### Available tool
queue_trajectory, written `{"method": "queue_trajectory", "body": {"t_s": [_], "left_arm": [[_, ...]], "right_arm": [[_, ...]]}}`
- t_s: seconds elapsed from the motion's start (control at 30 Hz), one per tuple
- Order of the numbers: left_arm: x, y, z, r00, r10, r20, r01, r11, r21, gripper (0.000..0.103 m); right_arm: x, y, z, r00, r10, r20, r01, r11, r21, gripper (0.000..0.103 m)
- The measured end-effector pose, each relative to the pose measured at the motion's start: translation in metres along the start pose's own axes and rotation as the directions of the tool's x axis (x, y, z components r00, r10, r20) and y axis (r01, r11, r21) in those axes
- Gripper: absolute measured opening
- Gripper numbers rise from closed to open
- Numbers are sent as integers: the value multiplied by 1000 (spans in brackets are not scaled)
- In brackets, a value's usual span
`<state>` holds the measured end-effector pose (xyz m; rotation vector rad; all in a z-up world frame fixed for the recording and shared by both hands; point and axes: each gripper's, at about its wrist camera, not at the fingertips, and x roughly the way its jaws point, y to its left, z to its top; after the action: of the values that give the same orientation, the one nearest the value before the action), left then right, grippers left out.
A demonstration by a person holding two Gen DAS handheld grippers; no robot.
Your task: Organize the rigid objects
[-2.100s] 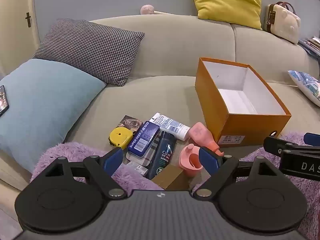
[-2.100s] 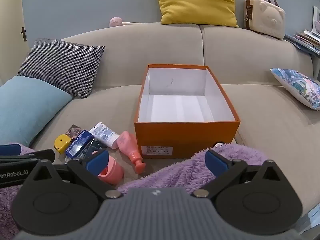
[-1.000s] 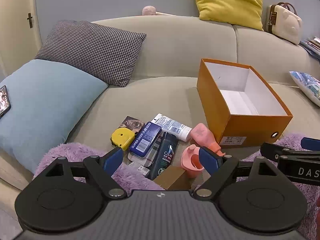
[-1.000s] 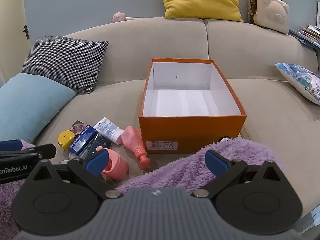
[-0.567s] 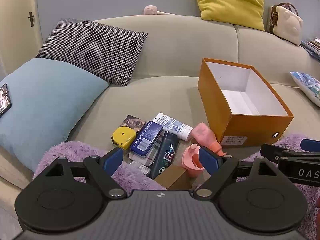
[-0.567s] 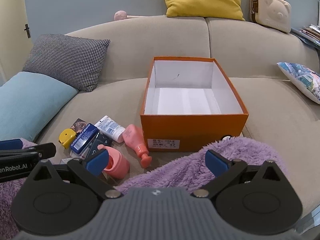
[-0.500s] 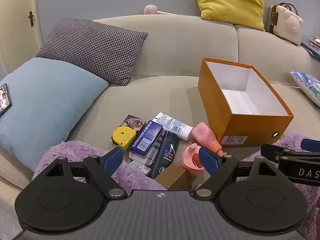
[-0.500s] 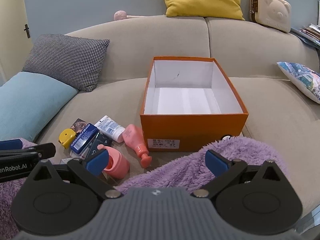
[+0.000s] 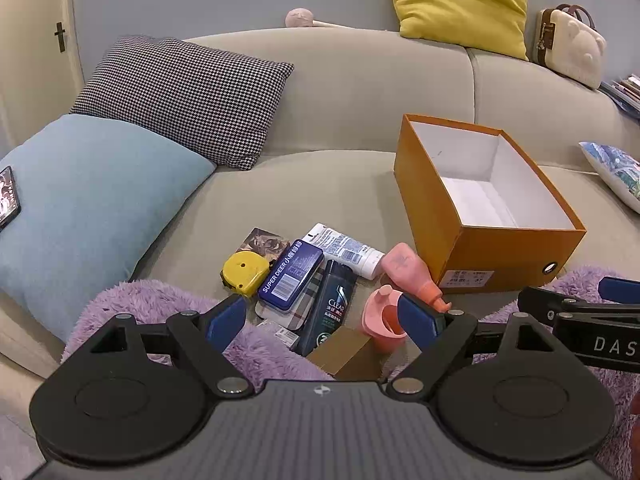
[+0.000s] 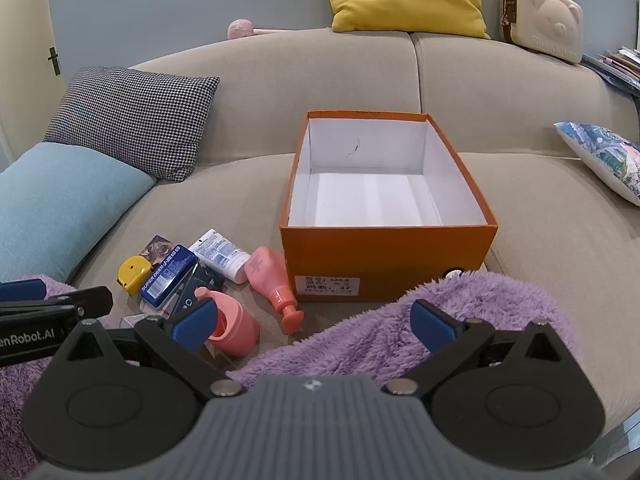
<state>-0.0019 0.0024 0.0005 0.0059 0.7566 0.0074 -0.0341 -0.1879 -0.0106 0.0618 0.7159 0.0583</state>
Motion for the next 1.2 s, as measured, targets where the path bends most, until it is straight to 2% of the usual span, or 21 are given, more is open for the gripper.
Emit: {"method": "queue_trajectory", "body": {"t_s": [0.33, 0.53, 0.63, 0.7, 0.77, 0.8, 0.93, 0.97, 1.0, 1.07, 1.13, 1.2], "left_arm": [[2, 0, 0, 1000, -11, -7, 11, 1000, -7, 99], [12, 10, -2, 994, -98, -48, 96, 994, -55, 83], [23, 19, -4, 982, -166, -92, 159, 984, -79, 67], [31, 22, -5, 968, -221, -119, 214, 974, -74, 51], [38, 21, -6, 954, -270, -133, 265, 963, -52, 37], [41, 19, -5, 947, -290, -139, 288, 957, -32, 33], [53, 10, -5, 933, -333, -136, 340, 940, 29, 36], [58, 7, -4, 932, -335, -135, 344, 938, 46, 47], [63, 4, -2, 933, -331, -139, 342, 938, 61, 59], [73, -1, 0, 936, -320, -146, 334, 938, 88, 70], [84, -5, 0, 933, -319, -165, 339, 934, 110, 76], [96, -12, -2, 923, -333, -194, 360, 924, 129, 79]], "right_arm": [[2, 2, -1, 1000, 2, -4, -2, 1000, -4, 102], [12, 3, 1, 998, 65, -27, -65, 998, 1, 101], [18, 5, 1, 995, 94, -25, -94, 996, -10, 92], [26, 8, 0, 991, 121, -52, -122, 992, -17, 84], [37, 11, 0, 985, 145, -97, -148, 989, -26, 65], [42, 11, 0, 982, 153, -114, -157, 987, -26, 62], [64, 13, -1, 970, 163, -178, -171, 985, -29, 42], [69, 13, -1, 968, 164, -188, -172, 985, -28, 38], [73, 13, -1, 967, 163, -198, -172, 985, -27, 38], [82, 12, -1, 966, 158, -206, -167, 986, -27, 38], [90, 10, 0, 966, 144, -214, -154, 988, -32, 38], [100, 7, 0, 962, 145, -233, -155, 988, -22, 39]]}}
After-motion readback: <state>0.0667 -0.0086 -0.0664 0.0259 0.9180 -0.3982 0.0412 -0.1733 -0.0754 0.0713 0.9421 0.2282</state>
